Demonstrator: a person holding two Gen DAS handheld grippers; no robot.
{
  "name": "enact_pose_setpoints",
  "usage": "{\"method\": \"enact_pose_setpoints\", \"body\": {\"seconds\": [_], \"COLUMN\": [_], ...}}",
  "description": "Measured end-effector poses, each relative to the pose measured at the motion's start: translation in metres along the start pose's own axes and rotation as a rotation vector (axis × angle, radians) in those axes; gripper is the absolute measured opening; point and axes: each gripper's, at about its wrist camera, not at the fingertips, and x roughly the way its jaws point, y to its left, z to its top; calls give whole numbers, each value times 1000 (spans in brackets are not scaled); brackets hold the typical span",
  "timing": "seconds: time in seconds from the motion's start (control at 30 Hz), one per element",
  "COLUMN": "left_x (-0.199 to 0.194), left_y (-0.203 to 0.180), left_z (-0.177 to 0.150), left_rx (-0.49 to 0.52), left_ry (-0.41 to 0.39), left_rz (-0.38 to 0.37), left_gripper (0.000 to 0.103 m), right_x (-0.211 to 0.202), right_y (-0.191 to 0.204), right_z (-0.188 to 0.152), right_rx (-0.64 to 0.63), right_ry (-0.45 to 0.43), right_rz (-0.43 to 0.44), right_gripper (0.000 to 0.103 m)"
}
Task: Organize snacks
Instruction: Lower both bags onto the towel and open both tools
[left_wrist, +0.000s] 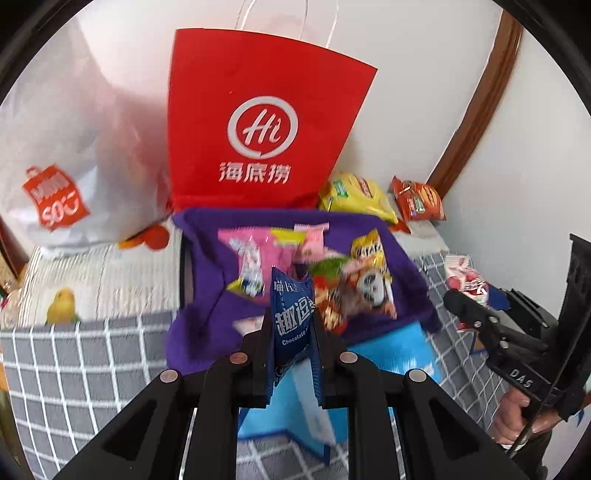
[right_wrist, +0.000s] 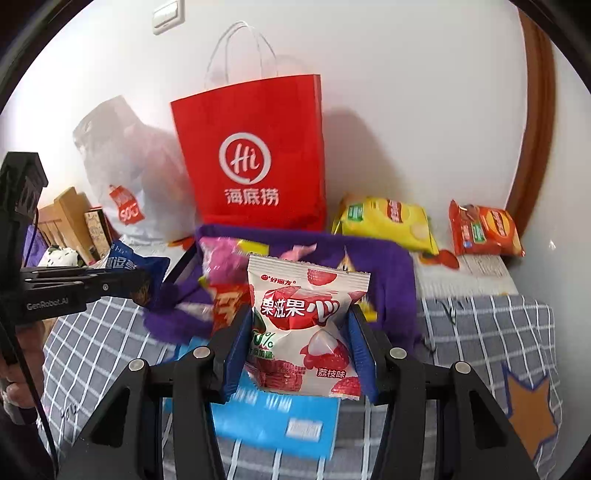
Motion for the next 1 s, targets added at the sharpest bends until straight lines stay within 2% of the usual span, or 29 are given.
{"method": "enact_pose_setpoints", "body": {"seconds": [0.23,0.43,0.7,0.83,1.0], "left_x": [28,55,87,101,111], "left_y": [-3,-5,-3,-4,-5], "left_z": [35,51,54,51,48], "left_rx": [-22,-42,-68,-58,-47], "left_ry": [-3,15,53,72,97], "left_rz": [-27,-39,-66,-55,-32], "left_gripper": [15,15,15,16,16], "right_x": [35,64,104,118,127], "right_y": [-15,-14,-14,-8,-8], "right_z": [31,51,51,43,38], "right_rx": [12,2,1,-57,-62], "right_ry": [11,27,90,137,165], "right_rz": [14,38,51,54,24], "right_gripper": [50,51,51,51,53]}}
